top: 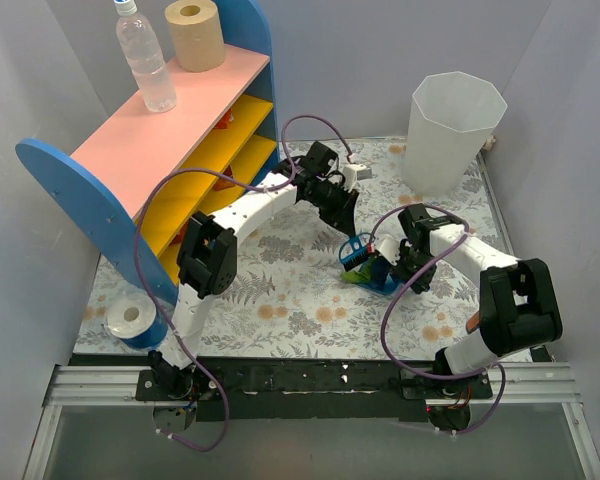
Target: Sweep away the paper scraps from the table
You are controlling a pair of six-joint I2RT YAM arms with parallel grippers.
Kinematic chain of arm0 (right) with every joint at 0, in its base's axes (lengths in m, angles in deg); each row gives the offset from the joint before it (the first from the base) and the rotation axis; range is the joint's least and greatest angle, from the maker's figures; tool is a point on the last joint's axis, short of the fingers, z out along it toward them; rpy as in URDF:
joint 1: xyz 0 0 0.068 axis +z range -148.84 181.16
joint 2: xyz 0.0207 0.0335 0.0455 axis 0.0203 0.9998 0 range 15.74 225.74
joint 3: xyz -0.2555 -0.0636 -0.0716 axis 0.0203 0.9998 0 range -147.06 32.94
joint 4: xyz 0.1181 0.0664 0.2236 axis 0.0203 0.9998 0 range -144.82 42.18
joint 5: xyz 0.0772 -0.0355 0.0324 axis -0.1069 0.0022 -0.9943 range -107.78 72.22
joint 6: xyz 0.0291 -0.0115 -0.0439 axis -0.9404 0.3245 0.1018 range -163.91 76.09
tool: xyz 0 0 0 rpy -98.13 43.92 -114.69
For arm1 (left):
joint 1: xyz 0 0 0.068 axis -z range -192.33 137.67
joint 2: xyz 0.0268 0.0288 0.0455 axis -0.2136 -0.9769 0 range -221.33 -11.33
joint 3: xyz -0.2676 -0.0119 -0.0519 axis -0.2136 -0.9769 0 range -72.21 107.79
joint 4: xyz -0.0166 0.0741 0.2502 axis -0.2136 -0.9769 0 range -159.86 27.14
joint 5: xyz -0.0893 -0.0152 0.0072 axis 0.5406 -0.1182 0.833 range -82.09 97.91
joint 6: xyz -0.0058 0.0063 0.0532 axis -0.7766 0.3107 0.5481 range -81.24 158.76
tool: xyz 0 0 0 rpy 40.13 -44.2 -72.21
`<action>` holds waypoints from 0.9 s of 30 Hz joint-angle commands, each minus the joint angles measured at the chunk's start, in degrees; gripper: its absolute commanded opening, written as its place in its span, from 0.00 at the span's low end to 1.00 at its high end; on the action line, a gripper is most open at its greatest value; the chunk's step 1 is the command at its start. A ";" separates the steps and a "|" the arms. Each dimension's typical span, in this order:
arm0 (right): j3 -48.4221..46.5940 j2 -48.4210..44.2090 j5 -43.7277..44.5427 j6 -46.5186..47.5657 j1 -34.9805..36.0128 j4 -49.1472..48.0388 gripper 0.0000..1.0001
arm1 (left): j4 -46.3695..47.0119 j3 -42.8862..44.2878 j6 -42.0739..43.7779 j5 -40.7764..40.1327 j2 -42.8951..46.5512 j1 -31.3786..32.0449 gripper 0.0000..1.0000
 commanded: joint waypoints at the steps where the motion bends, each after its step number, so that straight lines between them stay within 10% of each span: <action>1: 0.10 -2.30 -2.43 0.63 0.34 1.75 0.01 | 0.91 -1.15 -1.56 -2.38 10.85 -1.67 0.00; 27: 0.56 -13.29 -14.92 -2.09 0.16 -3.88 0.01 | -2.61 -15.99 5.65 -40.35 29.58 -2.55 0.00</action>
